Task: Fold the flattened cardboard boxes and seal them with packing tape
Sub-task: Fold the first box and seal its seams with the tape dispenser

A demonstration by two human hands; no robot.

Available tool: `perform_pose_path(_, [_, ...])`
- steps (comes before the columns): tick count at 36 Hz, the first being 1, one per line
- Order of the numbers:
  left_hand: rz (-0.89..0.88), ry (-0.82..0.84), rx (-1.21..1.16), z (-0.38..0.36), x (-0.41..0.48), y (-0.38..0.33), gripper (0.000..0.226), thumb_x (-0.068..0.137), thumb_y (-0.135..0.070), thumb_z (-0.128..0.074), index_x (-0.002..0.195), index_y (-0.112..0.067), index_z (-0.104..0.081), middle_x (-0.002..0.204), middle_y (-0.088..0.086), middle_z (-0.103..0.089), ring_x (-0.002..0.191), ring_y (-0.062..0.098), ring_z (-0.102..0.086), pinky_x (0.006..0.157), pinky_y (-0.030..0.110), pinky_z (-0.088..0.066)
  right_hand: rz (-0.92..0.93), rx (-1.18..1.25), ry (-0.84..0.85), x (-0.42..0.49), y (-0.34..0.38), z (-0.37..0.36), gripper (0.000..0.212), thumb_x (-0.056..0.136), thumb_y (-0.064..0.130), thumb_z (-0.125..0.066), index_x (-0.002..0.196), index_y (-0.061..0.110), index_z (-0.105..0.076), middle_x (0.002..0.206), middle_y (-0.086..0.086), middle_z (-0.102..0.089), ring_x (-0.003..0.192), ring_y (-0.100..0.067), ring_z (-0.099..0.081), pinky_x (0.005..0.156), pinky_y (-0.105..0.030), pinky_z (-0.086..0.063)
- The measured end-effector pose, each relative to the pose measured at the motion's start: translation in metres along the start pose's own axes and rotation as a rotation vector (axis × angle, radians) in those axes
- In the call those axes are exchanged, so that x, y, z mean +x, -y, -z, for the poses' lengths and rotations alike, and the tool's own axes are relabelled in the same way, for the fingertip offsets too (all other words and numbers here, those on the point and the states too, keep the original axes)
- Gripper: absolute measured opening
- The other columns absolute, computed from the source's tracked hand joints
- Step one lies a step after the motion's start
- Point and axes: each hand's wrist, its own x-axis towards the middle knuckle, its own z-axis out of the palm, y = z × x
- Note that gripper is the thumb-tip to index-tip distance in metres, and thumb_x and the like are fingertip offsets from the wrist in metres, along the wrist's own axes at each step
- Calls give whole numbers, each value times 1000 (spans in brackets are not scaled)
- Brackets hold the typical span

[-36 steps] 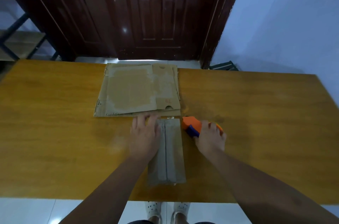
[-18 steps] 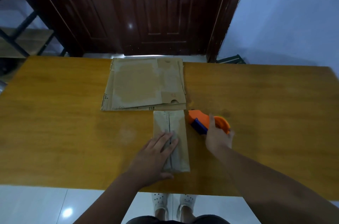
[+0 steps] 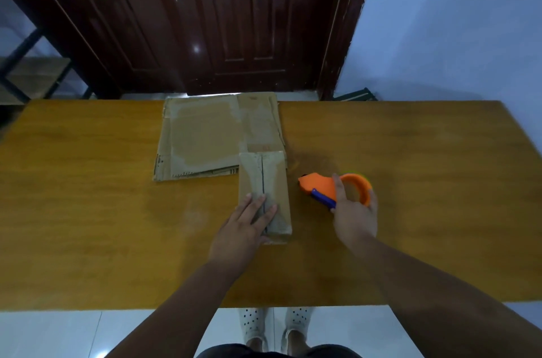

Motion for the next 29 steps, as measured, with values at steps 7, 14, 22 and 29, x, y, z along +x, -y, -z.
perform_pose_path(7, [47, -40, 35, 5, 15, -1, 67, 99, -38, -42, 152, -32, -1, 160, -3, -3, 147, 22, 0, 118, 38, -14, 84, -75, -150, -2, -6, 18, 75, 90, 11, -42, 152, 32, -5, 84, 0, -69, 87, -20, -66, 113, -42, 1])
perform_pose_path(14, [48, -27, 25, 14, 20, -2, 69, 98, -38, -46, 152, -30, -4, 159, -3, -5, 147, 20, 1, 115, 36, -23, 102, -50, -342, -8, -8, 38, 84, 83, 12, -61, 152, 28, -16, 71, 4, -63, 74, -20, -64, 114, -46, -4])
perform_pose_path(22, [219, -120, -444, 37, 20, -17, 83, 86, -56, -56, 151, -19, -19, 153, 0, -24, 140, 20, -24, 107, 33, -33, 225, 40, -513, -20, -3, 64, 83, 72, -1, -66, 145, 22, -35, 76, 4, -66, 76, -21, -65, 114, -50, -5])
perform_pose_path(29, [275, -317, -876, 58, 24, -32, 105, 80, -29, -75, 152, -28, 1, 156, -2, -13, 141, 19, -24, 104, 32, -36, 325, 98, -641, -31, 2, 78, 87, 67, -2, -74, 140, 22, -32, 77, 4, -68, 76, -18, -67, 111, -60, -18])
